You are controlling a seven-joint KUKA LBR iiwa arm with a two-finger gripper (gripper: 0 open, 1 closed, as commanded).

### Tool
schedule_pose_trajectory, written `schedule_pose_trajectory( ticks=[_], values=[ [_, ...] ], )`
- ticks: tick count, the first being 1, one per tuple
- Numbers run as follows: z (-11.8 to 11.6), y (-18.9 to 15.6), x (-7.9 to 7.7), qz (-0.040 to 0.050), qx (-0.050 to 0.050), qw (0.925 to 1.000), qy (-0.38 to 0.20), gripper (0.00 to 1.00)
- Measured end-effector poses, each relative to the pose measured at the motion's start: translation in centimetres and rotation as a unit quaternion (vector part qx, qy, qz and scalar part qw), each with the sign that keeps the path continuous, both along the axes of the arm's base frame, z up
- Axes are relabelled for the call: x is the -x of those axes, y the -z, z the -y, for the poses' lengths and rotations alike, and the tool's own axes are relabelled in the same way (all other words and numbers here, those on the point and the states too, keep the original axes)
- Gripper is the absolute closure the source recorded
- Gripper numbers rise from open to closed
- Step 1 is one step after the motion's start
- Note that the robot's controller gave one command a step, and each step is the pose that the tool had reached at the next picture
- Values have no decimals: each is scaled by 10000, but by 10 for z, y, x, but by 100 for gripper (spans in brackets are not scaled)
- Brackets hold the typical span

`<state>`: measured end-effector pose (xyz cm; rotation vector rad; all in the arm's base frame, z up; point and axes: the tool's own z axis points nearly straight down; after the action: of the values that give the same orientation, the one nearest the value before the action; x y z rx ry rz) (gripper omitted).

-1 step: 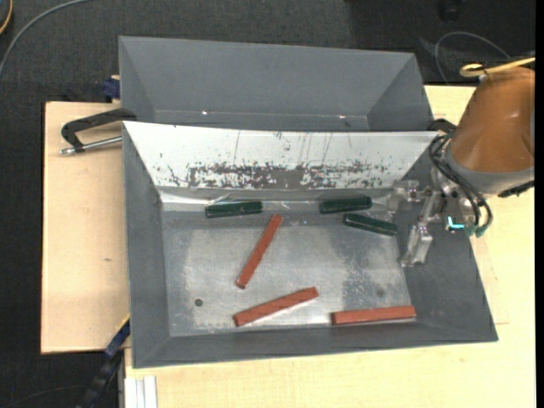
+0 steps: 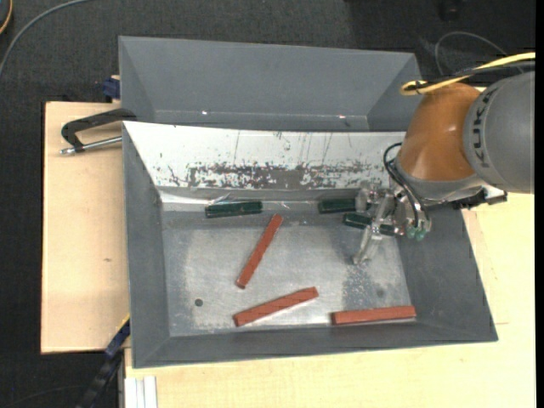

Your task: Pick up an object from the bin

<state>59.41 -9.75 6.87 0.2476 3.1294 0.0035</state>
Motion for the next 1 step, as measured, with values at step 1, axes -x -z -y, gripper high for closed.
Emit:
schedule_pose_trajectory(
  ticks=[1],
  values=[
    [2, -5, -2, 39, 16, 10000, 1, 100]
  ],
)
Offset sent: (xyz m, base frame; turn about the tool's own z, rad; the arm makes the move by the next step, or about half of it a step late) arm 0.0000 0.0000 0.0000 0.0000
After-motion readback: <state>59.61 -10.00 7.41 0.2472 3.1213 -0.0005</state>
